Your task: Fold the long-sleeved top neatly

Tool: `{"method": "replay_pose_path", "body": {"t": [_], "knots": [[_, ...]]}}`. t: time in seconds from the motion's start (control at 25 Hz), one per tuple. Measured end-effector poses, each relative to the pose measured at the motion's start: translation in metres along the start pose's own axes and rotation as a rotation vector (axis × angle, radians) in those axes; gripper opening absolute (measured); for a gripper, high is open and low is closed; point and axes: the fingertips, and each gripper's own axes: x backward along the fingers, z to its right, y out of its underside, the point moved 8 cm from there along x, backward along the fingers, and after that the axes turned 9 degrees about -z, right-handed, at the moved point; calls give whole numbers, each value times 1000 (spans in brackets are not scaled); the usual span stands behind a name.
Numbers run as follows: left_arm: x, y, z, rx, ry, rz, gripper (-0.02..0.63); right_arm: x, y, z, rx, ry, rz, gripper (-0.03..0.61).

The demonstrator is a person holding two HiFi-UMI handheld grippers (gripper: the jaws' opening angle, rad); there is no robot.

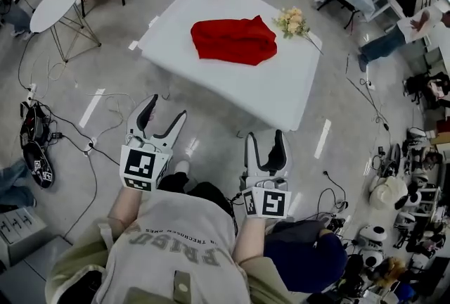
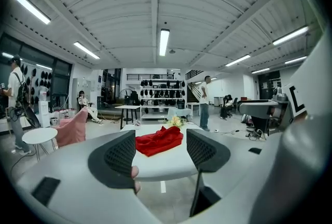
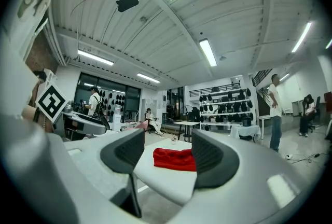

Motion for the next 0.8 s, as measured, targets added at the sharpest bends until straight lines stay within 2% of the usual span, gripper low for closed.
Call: {"method": "replay_pose_path", "body": {"t": [0.44, 0.8], "knots": [[-56, -8, -16, -10, 16, -48, 291, -57, 4, 21, 57, -19, -79, 272], [-140, -30, -7, -7, -36, -75, 296, -133, 4, 89, 120, -102, -97, 272]]}}
